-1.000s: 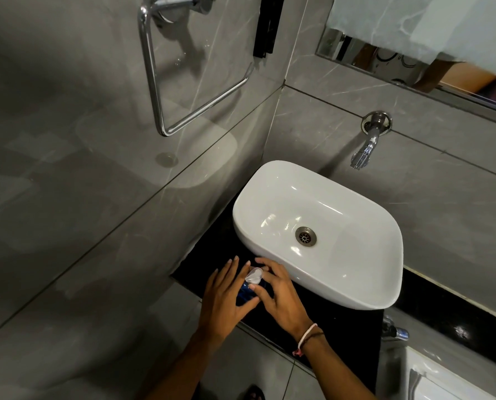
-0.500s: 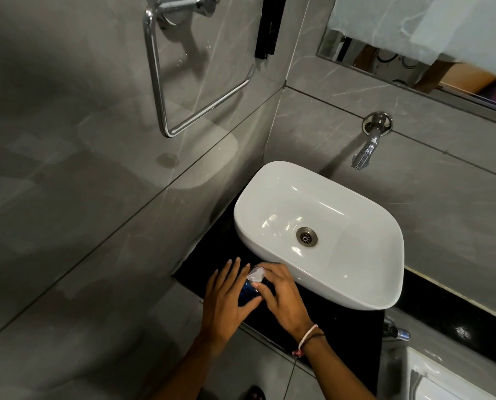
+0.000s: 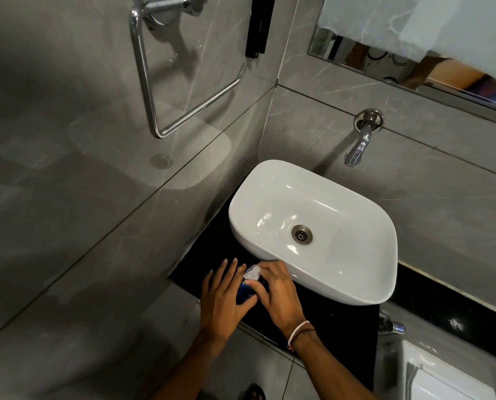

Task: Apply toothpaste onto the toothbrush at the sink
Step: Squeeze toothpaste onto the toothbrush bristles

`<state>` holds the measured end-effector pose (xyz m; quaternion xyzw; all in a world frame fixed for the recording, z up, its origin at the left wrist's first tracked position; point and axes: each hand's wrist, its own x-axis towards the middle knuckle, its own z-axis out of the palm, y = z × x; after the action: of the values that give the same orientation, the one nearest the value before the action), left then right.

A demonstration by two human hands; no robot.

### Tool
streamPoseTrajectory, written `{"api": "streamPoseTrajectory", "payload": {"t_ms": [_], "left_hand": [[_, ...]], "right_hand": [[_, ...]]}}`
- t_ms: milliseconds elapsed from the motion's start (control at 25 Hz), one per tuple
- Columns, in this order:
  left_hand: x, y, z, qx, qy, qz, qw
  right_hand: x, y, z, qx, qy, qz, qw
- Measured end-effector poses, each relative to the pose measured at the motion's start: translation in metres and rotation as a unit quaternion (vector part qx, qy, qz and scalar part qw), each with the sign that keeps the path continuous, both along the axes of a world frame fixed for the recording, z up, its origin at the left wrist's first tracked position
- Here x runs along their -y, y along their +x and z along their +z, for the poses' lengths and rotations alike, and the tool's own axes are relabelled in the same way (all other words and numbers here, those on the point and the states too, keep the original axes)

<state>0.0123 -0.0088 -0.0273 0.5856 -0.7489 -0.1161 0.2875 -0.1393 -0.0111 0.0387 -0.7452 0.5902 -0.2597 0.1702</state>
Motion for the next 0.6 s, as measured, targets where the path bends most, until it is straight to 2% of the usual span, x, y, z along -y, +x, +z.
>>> {"api": "streamPoseTrajectory", "payload": {"t_ms": [120, 240, 440, 600], "left_hand": [[-0.003, 0.001, 0.0, 0.004, 0.004, -0.002, 1.0], [-0.004, 0.0, -0.001, 0.001, 0.007, 0.004, 1.0], [-0.005, 0.001, 0.0, -0.001, -0.008, -0.001, 1.0], [-0.005, 0.001, 0.002, -0.008, -0.019, -0.003, 1.0]], "right_hand": [[-0.006, -0.001, 0.008, 0.065, 0.032, -0.023, 0.997], [-0.014, 0.001, 0.018, 0.122, 0.032, -0.093, 0.988], [-0.014, 0.015, 0.028, 0.075, 0.004, -0.105, 0.992], [-0.013, 0.017, 0.027, 0.081, -0.014, -0.087, 0.993]]}}
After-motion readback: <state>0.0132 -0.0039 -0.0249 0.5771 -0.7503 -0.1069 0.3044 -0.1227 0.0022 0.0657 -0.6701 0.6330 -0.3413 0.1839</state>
